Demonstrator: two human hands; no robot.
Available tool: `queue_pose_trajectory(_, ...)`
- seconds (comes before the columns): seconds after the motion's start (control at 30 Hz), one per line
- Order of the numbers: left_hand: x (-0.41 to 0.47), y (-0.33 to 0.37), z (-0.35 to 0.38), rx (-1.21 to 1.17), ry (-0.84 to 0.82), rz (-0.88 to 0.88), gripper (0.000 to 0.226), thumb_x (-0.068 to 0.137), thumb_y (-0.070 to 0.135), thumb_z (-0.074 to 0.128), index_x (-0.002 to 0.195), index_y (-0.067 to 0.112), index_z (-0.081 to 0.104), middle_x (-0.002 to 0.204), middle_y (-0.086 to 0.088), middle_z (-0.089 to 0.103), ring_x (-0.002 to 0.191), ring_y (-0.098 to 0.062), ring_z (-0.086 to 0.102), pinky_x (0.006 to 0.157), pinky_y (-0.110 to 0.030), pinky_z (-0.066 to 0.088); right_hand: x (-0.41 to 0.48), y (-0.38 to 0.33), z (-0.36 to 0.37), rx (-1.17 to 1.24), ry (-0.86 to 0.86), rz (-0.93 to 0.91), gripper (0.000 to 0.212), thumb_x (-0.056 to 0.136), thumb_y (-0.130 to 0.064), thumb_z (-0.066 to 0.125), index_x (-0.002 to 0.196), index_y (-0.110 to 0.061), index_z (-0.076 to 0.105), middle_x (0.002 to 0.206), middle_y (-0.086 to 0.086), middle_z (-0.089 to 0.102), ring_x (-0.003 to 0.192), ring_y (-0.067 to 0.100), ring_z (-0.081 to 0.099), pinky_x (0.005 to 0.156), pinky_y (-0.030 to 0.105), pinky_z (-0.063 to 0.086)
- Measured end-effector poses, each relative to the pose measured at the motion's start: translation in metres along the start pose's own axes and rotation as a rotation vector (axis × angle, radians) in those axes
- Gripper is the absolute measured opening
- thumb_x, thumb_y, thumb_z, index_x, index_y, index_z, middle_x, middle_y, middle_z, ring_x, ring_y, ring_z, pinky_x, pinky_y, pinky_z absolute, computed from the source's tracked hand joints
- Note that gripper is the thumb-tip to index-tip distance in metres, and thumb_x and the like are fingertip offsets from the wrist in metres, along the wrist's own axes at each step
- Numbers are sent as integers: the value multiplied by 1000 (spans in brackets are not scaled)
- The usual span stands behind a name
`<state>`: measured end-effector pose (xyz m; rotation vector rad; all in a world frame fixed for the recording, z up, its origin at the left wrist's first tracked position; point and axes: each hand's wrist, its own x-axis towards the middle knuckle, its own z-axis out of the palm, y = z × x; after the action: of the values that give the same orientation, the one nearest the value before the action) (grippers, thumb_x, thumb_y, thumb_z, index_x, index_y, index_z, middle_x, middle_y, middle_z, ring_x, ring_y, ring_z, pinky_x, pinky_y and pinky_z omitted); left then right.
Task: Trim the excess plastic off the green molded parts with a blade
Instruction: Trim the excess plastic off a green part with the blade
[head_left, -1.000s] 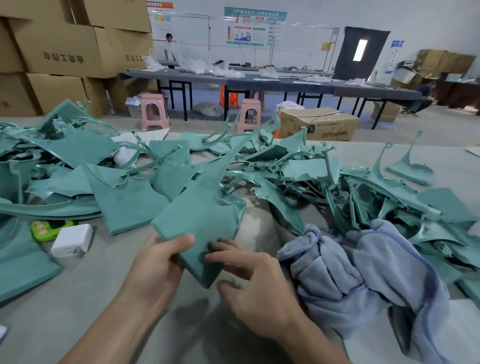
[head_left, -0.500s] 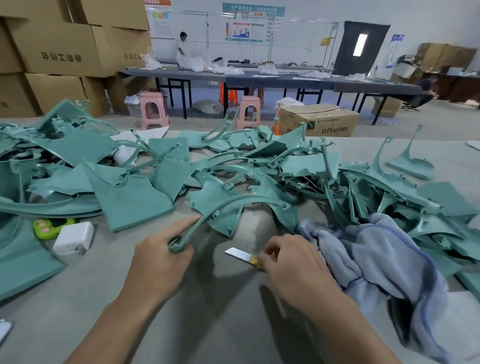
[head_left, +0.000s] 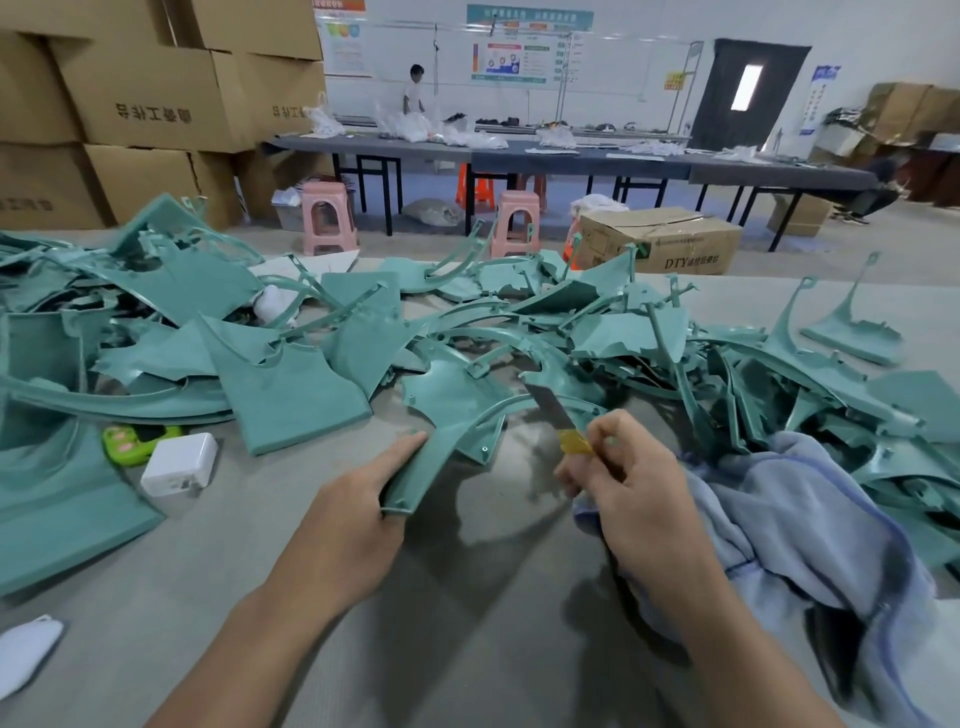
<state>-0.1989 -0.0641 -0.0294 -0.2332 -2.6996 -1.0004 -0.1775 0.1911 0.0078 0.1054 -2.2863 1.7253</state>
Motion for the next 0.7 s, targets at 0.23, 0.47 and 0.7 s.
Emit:
queue_pose_trajectory(0.23, -1, -1, 5, 19, 5, -17, 82, 86, 0, 49, 144, 58, 40, 139, 21, 60, 126, -13, 58, 96, -21, 44, -14, 4, 34, -183, -361, -106, 15, 90, -27, 65, 81, -18, 72, 70, 1, 71, 63, 22, 64, 62, 43, 54)
queue_pose_trajectory(0.47, 0, -1, 3, 15, 8, -5, 78, 86, -4, 51, 143, 47, 51, 140, 22, 58, 130, -9, 56, 109, -22, 41, 5, 14, 21, -473, 123, 91, 35, 100, -27, 61, 67, -15, 65, 60, -5, 67, 57, 13, 58, 54, 30, 44)
queue_pose_trajectory(0.7, 0, -2, 4, 34, 48, 9, 69, 84, -4, 55, 135, 42, 62, 127, 17, 69, 116, -11, 63, 95, -21, 47, -15, 4, 44, -347, -224, -134, 27, 95, -37, 59, 74, -21, 62, 61, -4, 60, 53, 13, 50, 52, 34, 41)
